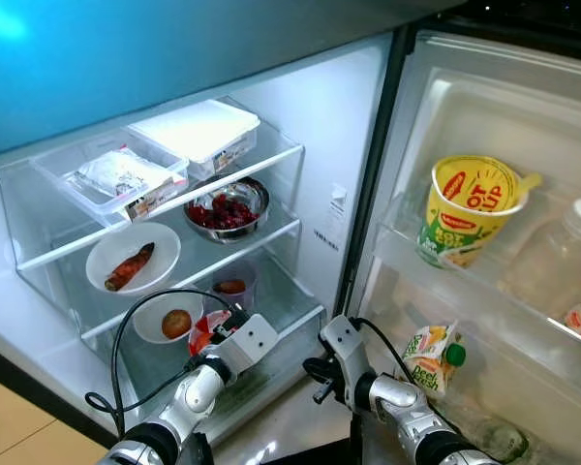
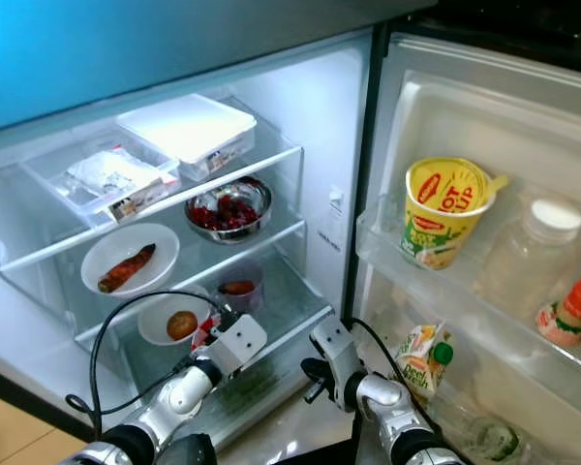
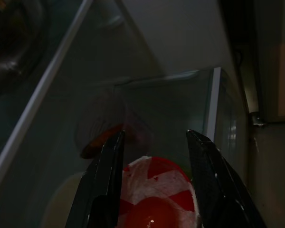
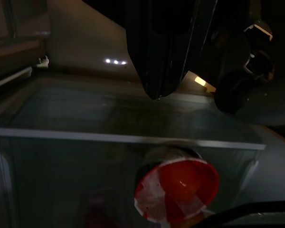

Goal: Restocking fridge

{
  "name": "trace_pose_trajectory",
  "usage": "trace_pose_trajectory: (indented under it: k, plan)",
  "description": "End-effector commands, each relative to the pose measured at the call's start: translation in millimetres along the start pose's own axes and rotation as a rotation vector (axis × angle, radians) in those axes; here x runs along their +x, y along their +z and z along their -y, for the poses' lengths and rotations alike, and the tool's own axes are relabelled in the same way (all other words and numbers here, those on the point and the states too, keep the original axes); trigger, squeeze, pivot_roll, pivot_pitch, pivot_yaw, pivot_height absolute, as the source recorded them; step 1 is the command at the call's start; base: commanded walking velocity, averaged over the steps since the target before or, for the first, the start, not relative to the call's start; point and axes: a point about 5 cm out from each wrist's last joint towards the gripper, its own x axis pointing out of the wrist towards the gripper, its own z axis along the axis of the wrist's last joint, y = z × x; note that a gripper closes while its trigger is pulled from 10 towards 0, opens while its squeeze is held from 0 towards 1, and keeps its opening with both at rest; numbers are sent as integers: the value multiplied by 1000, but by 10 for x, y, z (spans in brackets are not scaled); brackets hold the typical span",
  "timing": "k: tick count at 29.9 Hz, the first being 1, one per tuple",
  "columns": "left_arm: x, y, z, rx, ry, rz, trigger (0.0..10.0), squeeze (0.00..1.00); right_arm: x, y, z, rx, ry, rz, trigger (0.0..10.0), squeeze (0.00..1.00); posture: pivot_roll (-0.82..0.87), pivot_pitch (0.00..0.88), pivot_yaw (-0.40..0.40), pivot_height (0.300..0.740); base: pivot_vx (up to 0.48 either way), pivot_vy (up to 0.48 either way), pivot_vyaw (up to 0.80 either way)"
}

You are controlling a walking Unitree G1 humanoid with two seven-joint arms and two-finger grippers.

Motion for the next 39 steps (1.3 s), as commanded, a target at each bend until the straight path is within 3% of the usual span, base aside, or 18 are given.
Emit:
trace_pose_trajectory:
  k: [1,39]
  plan:
    - [-2,1,50,11,-17,0,10000,0,7,5,-24,13,12,17,10000,0,-23,2,32,590,0,0,0]
    - [23,39,94,26,-27,11,10000,0,8,-32,-10,28,-9,-14,10000,0,-22,0,29,604,0,0,0]
